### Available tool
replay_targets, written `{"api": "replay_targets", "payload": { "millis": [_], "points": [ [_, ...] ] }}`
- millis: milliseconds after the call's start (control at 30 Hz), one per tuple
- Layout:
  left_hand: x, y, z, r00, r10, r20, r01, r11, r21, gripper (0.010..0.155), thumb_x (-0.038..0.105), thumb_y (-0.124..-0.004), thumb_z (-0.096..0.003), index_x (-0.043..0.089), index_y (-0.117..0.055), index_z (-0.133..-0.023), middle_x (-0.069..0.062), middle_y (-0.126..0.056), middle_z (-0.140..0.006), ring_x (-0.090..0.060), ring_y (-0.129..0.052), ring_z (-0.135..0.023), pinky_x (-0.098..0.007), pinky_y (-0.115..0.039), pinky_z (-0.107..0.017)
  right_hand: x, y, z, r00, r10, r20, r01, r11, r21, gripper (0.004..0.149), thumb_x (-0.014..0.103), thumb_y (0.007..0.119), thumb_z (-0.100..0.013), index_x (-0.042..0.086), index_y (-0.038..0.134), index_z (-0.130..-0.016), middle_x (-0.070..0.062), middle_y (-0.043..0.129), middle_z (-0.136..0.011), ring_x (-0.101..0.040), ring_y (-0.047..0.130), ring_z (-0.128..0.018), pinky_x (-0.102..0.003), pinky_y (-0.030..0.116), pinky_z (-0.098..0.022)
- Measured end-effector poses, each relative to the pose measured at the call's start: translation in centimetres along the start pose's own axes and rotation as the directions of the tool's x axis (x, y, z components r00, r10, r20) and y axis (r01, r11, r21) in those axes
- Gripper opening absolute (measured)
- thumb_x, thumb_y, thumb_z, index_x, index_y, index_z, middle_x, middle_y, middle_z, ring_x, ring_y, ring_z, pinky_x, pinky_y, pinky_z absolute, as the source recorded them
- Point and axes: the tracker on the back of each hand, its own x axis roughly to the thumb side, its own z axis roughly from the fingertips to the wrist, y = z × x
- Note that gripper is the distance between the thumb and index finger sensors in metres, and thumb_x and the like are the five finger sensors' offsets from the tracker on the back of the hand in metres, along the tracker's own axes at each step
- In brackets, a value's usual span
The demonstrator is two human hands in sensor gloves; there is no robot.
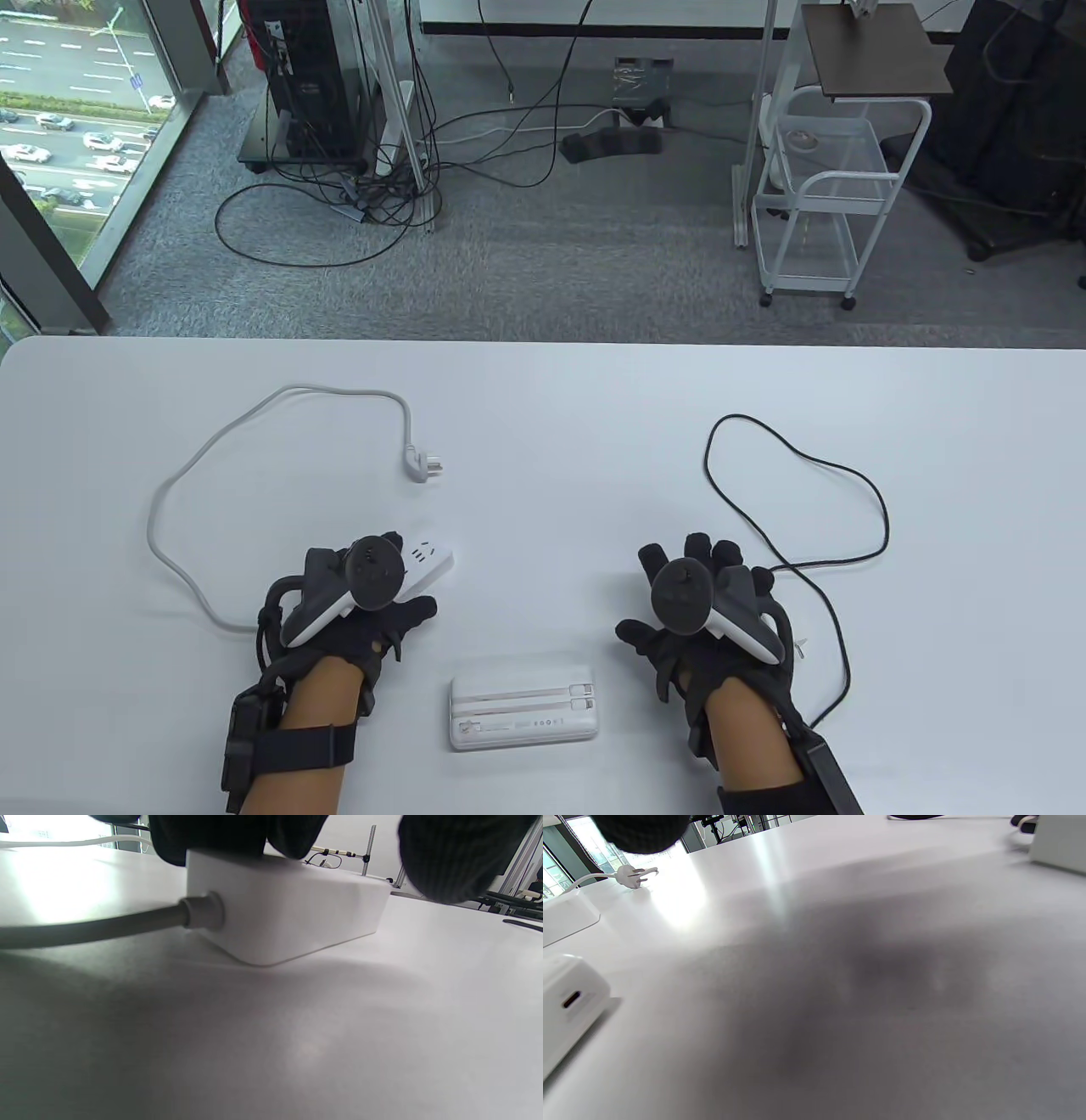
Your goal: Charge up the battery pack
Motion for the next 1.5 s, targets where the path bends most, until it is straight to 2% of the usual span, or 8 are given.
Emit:
{"api": "replay_targets", "payload": {
  "millis": [167,500,733,933,1500],
  "points": [
    [0.4,-0.1,-0.3,1.000,-0.025,0.000,0.025,1.000,0.012,0.097,0.069,-0.080,-0.0417,0.014,-0.049,-0.116,-0.018,-0.062,-0.112,-0.046,-0.068,-0.098,-0.068,-0.054,-0.069,0.0,0.0,0.1,1.000,-0.003,-0.002,0.003,1.000,0.004,0.086,0.060,0.062,-0.045,0.029,0.010,-0.106,-0.027,-0.006,-0.110,-0.062,0.000,-0.095,-0.083,0.005,-0.058],
    [0.6,-0.1,-0.9,0.995,-0.094,-0.031,0.095,0.995,0.030,0.087,0.056,-0.084,-0.0443,0.015,-0.052,-0.114,-0.013,-0.071,-0.107,-0.040,-0.075,-0.095,-0.066,-0.057,-0.069,0.2,-0.3,0.2,1.000,-0.013,0.016,0.013,1.000,-0.007,0.086,0.059,0.063,-0.045,0.029,0.010,-0.106,-0.027,-0.005,-0.110,-0.062,0.000,-0.095,-0.083,0.005,-0.058],
    [0.5,0.3,-1.4,0.996,-0.073,-0.046,0.072,0.997,-0.030,0.086,0.055,-0.084,-0.0447,0.014,-0.053,-0.114,-0.013,-0.073,-0.106,-0.036,-0.084,-0.088,-0.064,-0.062,-0.068,0.3,-0.5,0.1,0.998,-0.041,0.036,0.042,0.999,-0.012,0.086,0.059,0.063,-0.046,0.029,0.011,-0.106,-0.027,-0.004,-0.110,-0.062,0.000,-0.095,-0.083,0.005,-0.058],
    [1.2,0.9,-2.1,0.987,-0.157,-0.020,0.155,0.986,-0.068,0.088,0.056,-0.086,-0.0432,0.012,-0.056,-0.113,-0.013,-0.077,-0.104,-0.033,-0.090,-0.084,-0.061,-0.067,-0.067,0.0,-0.4,0.1,0.999,-0.044,0.027,0.044,0.999,-0.003,0.086,0.059,0.063,-0.046,0.029,0.010,-0.106,-0.027,-0.004,-0.110,-0.063,0.000,-0.095,-0.083,0.005,-0.058],
    [0.5,1.0,-2.4,0.997,-0.078,0.008,0.079,0.993,-0.092,0.087,0.054,-0.087,-0.0442,0.011,-0.056,-0.113,-0.016,-0.075,-0.105,-0.036,-0.088,-0.084,-0.064,-0.064,-0.067,-0.1,0.0,0.2,0.998,-0.054,0.023,0.054,0.998,0.011,0.086,0.059,0.062,-0.046,0.028,0.011,-0.106,-0.028,-0.004,-0.110,-0.063,0.001,-0.095,-0.083,0.006,-0.057]
  ]
}}
